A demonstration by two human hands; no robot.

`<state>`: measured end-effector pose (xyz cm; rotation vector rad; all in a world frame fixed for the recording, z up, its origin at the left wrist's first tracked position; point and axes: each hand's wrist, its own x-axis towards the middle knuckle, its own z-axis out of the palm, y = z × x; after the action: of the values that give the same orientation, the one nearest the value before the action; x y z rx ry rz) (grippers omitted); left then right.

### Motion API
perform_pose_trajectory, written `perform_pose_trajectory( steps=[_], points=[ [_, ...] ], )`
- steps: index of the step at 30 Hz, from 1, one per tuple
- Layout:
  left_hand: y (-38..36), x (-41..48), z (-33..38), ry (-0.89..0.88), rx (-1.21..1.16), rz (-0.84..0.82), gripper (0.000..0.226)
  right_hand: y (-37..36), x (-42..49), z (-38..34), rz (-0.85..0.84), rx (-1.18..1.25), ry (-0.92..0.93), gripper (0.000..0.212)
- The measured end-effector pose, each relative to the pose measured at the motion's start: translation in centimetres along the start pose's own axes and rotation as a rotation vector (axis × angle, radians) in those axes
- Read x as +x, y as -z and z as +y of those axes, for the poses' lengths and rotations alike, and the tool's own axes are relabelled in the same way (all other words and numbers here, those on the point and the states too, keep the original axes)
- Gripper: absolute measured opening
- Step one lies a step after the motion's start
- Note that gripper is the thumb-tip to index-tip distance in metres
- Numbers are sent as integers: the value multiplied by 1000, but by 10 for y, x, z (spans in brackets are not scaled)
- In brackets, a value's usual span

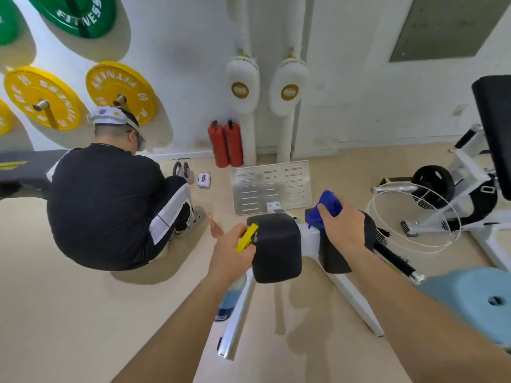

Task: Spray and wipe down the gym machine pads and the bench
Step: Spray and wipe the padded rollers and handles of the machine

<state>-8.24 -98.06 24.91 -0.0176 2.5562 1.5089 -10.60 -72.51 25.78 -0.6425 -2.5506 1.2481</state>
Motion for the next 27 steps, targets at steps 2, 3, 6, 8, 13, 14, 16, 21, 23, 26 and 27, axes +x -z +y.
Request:
perform_pose_trajectory(
  steps=[2, 3, 6, 8, 13, 14, 16, 21, 23, 26, 27],
  points=[
    [17, 9, 3, 5, 82, -80, 20, 4, 6, -7, 27, 13, -21, 42],
    [24, 16, 3, -1, 112, -107, 20, 5, 9, -8, 36, 11, -26, 42],
    [36, 46, -5, 4, 161, -152, 22, -1, 24, -3, 58, -25, -47, 38],
    [38, 67, -10, 10, 197, -197, 22, -8, 35, 4, 73, -42, -62, 36],
    [37, 127, -16, -25, 269, -287, 20, -18, 74, 10, 118, -48, -134, 29],
    [38, 139, -16, -37, 277, -302, 20, -19, 80, 9, 132, -59, -141, 28],
    [38, 162, -17, -75, 287, -327, 19, -20, 91, 5, 169, -76, -159, 25],
    [42, 202, -32, -154, 373, -450, 19, -23, 96, 6, 290, -76, -212, 27],
    [48, 216, -44, -192, 397, -530, 22, -28, 89, 0, 344, -110, -241, 27],
    [56, 238, -56, -248, 408, -617, 25, -36, 76, -15, 426, -125, -298, 31],
    [61, 250, -62, -305, 432, -683, 24, -45, 65, -23, 487, -134, -342, 31]
  ],
)
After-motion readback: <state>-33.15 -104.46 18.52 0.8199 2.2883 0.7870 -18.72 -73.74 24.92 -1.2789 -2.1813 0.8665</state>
